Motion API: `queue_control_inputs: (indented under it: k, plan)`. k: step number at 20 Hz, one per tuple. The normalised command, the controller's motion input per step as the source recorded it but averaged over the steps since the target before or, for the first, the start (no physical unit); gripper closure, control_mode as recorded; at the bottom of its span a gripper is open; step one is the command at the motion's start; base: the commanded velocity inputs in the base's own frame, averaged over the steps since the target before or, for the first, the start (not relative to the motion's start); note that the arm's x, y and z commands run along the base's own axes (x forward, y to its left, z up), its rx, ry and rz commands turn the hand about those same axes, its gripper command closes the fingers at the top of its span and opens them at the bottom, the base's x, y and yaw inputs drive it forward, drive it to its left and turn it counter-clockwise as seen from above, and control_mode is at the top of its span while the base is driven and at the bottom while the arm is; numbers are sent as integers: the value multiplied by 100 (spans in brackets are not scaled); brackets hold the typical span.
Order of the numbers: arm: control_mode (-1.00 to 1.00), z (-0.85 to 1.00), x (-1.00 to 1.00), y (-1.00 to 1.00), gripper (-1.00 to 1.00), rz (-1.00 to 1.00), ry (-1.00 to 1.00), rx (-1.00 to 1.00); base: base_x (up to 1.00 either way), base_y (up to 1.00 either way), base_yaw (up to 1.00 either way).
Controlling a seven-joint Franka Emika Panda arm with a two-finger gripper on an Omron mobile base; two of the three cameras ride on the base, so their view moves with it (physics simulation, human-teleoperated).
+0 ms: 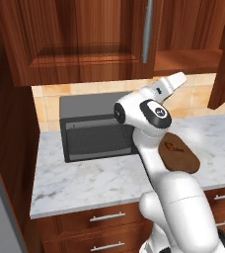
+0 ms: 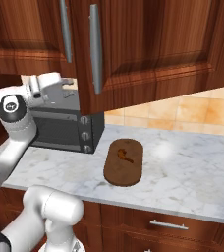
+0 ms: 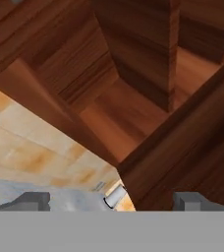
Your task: Open the cabinet, retrieve the rolling pin, and place it next to the meat on the cutting board to prepare for tenderizing.
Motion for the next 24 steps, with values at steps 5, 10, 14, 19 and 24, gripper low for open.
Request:
queue_control_inputs:
  k: [5, 10, 14, 19, 24]
  plan:
    - [-100, 0, 0, -28, -100, -25, 2, 0, 0, 0, 0]
    - [-100, 0, -16, -34, -100, -23, 0, 0, 0, 0, 0]
    - [-100, 0, -41, -47, -100, -18, 0, 0, 0, 0, 0]
    - [-100, 0, -66, -50, -100, -16, -5, 0, 0, 0, 0]
    - [-100, 0, -79, -43, -100, -14, -10, 0, 0, 0, 0]
